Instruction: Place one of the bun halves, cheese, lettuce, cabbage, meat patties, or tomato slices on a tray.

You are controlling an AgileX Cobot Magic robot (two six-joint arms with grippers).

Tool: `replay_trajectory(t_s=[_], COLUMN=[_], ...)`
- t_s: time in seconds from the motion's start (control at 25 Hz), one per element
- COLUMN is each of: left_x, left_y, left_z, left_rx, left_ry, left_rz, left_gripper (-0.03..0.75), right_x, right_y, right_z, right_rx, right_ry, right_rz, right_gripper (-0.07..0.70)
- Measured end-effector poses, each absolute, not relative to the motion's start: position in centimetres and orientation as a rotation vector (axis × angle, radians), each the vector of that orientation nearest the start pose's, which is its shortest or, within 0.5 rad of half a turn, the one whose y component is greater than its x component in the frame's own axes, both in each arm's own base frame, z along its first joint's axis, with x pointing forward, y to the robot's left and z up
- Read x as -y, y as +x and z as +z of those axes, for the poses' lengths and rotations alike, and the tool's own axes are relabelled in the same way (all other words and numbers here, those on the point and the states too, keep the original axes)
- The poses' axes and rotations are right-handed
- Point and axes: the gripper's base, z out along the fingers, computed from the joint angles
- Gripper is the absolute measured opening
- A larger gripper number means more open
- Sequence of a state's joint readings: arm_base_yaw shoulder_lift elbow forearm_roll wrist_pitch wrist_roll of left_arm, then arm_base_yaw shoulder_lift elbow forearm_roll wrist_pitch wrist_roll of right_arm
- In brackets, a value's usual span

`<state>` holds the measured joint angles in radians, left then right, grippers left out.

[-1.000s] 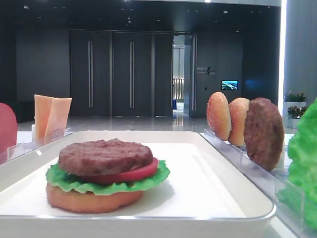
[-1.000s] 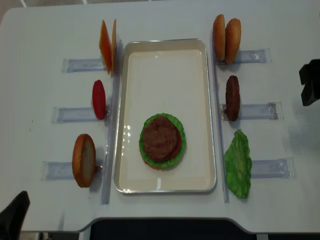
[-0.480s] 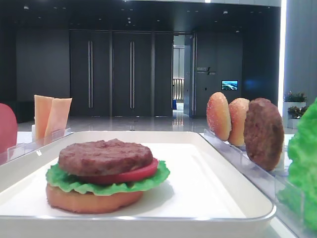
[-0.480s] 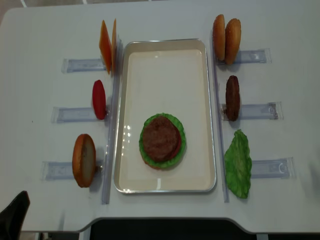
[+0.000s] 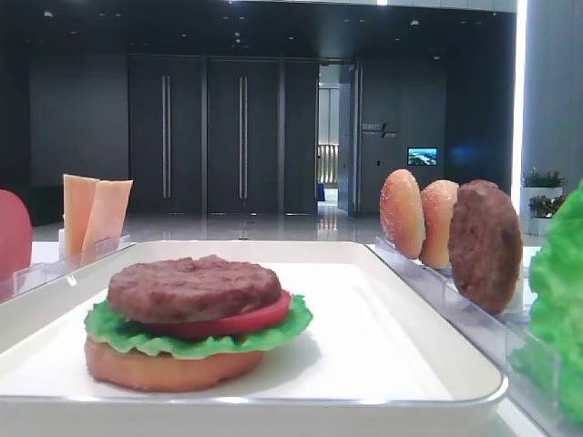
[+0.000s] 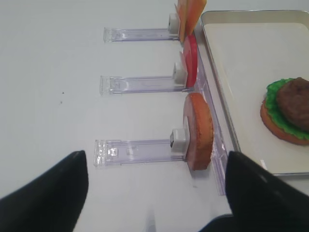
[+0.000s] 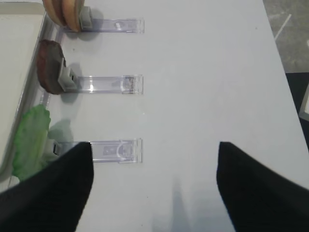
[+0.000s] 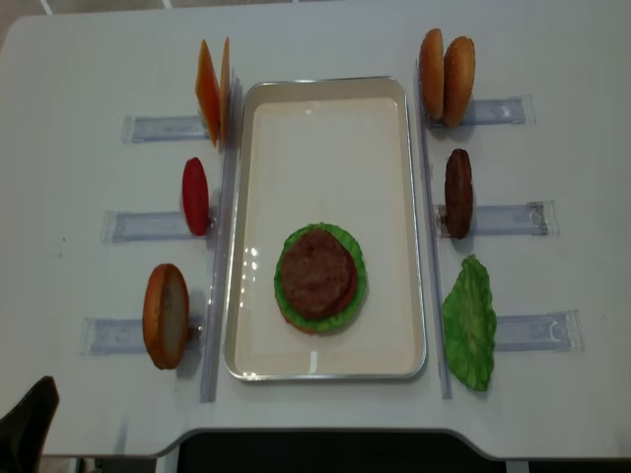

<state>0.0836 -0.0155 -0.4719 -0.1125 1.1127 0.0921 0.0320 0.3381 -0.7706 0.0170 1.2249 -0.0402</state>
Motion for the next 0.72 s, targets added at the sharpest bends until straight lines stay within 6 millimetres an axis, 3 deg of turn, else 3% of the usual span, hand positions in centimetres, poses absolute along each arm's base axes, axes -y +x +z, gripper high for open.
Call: replay_trajectory(t_s=[0.36,0.72], left_x=[1.0,1.0], left_y=[-0.6,-0.6], left_z=[26.6,26.6], left_rx=[-2.103,-2.103], left_ry=[0.017,0.017], left_rz=[-0.031,-0.031], left_gripper=[0.692,0.692], right_x=[0.1,0.1], right_y=[0.6,-1.8], right_z=[29.5,28.2], right_rx=[-2.283,-2.159], right_ry=[-0.088,-0.115], right_rz=[-0.02,-0.024], right_gripper=[0.506,0.506])
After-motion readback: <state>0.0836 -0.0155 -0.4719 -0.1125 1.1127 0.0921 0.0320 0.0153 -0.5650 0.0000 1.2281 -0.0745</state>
